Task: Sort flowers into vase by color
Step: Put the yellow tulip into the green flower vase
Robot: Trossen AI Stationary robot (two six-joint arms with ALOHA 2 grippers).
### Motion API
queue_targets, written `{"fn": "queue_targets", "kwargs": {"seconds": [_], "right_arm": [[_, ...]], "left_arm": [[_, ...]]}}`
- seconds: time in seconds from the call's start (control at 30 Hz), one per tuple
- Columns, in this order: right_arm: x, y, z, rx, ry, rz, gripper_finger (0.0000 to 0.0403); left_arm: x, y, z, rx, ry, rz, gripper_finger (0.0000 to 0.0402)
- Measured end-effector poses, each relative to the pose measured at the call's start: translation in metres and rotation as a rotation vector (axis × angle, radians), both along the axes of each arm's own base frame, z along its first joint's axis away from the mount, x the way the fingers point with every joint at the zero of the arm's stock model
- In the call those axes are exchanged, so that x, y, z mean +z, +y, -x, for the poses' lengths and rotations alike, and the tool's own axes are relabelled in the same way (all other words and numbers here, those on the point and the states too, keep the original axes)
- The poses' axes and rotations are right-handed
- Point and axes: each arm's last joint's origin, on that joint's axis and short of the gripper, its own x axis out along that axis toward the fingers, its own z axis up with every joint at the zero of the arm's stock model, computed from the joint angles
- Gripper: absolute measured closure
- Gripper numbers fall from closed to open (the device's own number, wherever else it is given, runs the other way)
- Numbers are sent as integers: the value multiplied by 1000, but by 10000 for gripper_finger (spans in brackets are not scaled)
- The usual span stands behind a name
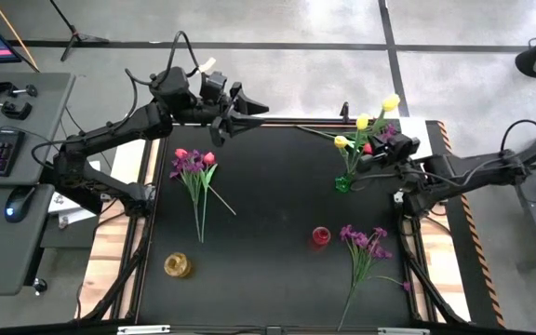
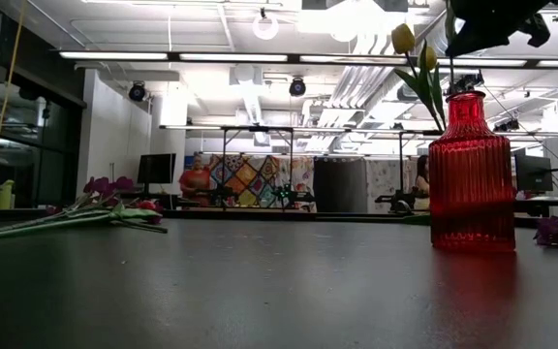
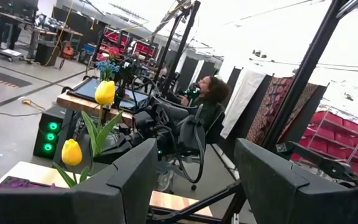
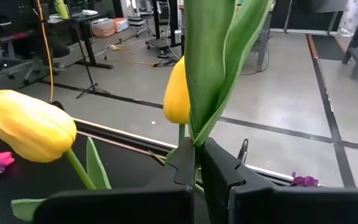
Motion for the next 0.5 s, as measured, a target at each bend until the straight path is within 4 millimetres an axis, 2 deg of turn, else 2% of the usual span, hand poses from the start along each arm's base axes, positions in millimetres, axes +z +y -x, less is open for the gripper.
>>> {"fn": "queue_targets", "kwargs": {"seconds": [0.37, 0.5], "right_arm": [[-7, 2, -6, 53, 89, -17, 402], [-8, 3, -7, 107, 101, -69, 374]], "left_arm": [[4, 0, 5, 8, -15, -24, 197], [6, 0, 8, 13, -23, -34, 197]]}}
